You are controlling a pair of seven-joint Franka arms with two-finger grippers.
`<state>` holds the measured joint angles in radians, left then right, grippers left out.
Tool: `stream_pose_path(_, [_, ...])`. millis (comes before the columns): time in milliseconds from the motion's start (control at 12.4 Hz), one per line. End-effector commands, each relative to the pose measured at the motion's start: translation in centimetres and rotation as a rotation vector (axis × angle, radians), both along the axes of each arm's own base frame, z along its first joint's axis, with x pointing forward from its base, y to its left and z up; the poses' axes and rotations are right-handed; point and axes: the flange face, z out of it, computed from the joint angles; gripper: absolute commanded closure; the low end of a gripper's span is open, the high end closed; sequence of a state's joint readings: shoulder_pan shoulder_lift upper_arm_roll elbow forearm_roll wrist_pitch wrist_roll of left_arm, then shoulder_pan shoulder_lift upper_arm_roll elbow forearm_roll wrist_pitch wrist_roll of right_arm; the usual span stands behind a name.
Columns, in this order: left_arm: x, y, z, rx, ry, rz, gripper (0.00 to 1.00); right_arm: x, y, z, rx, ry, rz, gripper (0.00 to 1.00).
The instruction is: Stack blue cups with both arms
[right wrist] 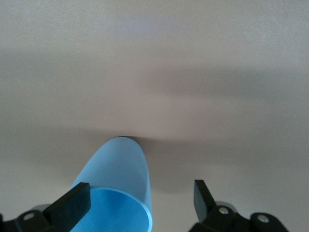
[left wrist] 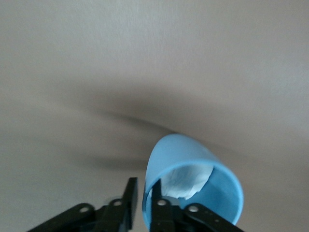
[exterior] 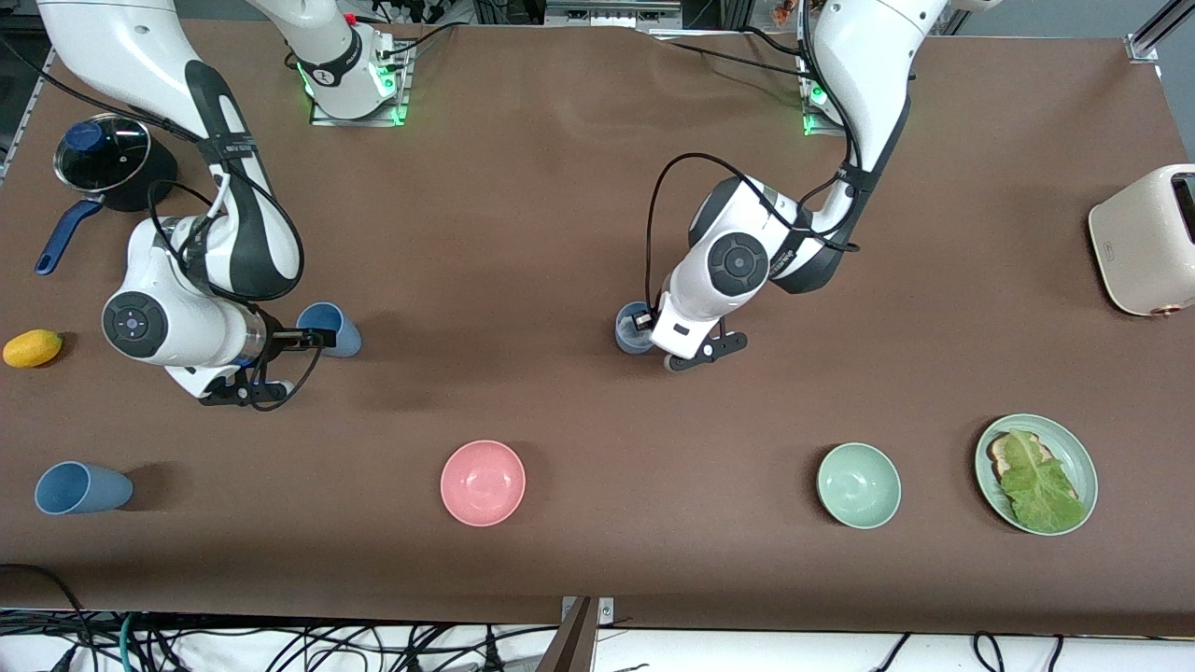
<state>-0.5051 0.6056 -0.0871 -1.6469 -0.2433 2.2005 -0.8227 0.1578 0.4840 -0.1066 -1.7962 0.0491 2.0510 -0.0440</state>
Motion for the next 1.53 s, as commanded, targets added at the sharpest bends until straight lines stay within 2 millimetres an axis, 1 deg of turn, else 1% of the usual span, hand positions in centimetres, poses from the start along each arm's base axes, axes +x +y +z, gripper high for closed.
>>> stream_pose_path(0, [1.5, 2.0, 3.1, 0.048, 0.000, -0.015, 0.00, -0.1, -0.4, 1.9, 0.014, 0.001, -0.002, 0.04])
stream_pose_path(80, [2.7, 3.6, 4.9, 0.085, -0.002, -0.035, 0.00, 0.0, -0.3, 2.6, 0.013, 0.023, -0.009, 0.04])
stream_pose_path(241, [4.9, 8.1, 8.3, 0.089, 0.048, -0.109, 0.00, 0.0, -0.4, 3.9, 0.014, 0.067, -0.006, 0.04])
stream_pose_path(322, [6.1, 11.0, 9.5, 0.079, 0.070, -0.139, 0.00, -0.2, -0.8, 4.0, 0.013, 0.073, -0.009, 0.04])
stream_pose_path(402, [6.8, 14.3, 10.9, 0.068, 0.083, -0.162, 0.00, -0.6, -1.0, 3.7, 0.012, 0.084, -0.011, 0.04])
stream_pose_path(482, [7.6, 18.2, 11.4, 0.052, 0.095, -0.185, 0.00, -1.1, -1.1, 3.0, 0.012, 0.094, -0.011, 0.04])
stream_pose_path(563, [8.1, 21.3, 12.0, 0.034, 0.103, -0.221, 0.00, -1.4, -1.1, 2.5, 0.011, 0.097, -0.011, 0.04])
stream_pose_path(643, [8.5, 24.8, 12.6, 0.021, 0.107, -0.244, 0.00, -1.7, -1.2, 2.0, 0.011, 0.096, -0.012, 0.04])
stream_pose_path(804, [8.8, 31.2, 14.1, -0.011, 0.098, -0.290, 0.00, -2.0, -1.3, 0.9, 0.011, 0.079, -0.014, 0.05])
stream_pose_path(965, [8.3, 37.3, 15.6, -0.034, 0.102, -0.326, 0.00, -2.0, -1.3, 0.4, 0.011, 0.077, -0.017, 0.18])
stream_pose_path(1045, [7.9, 39.4, 16.8, -0.016, 0.093, -0.363, 0.00, -2.1, -1.3, 0.2, 0.010, 0.082, -0.017, 0.30])
stream_pose_path(1206, [7.1, 42.8, 20.1, 0.024, 0.049, -0.404, 0.00, -2.1, -1.1, -0.1, 0.028, 0.085, -0.032, 0.52])
stream_pose_path(1286, [6.2, 44.6, 21.9, 0.025, 0.044, -0.404, 0.00, -2.1, -0.9, -0.3, 0.048, 0.090, -0.046, 0.59])
stream_pose_path(1367, [5.4, 45.6, 23.4, 0.034, 0.037, -0.409, 0.00, -2.1, -0.9, -0.4, 0.049, 0.090, -0.048, 0.63])
stream_pose_path(1447, [4.8, 46.6, 25.2, 0.041, 0.011, -0.413, 0.00, -2.1, -0.9, -0.3, 0.050, 0.088, -0.048, 0.72])
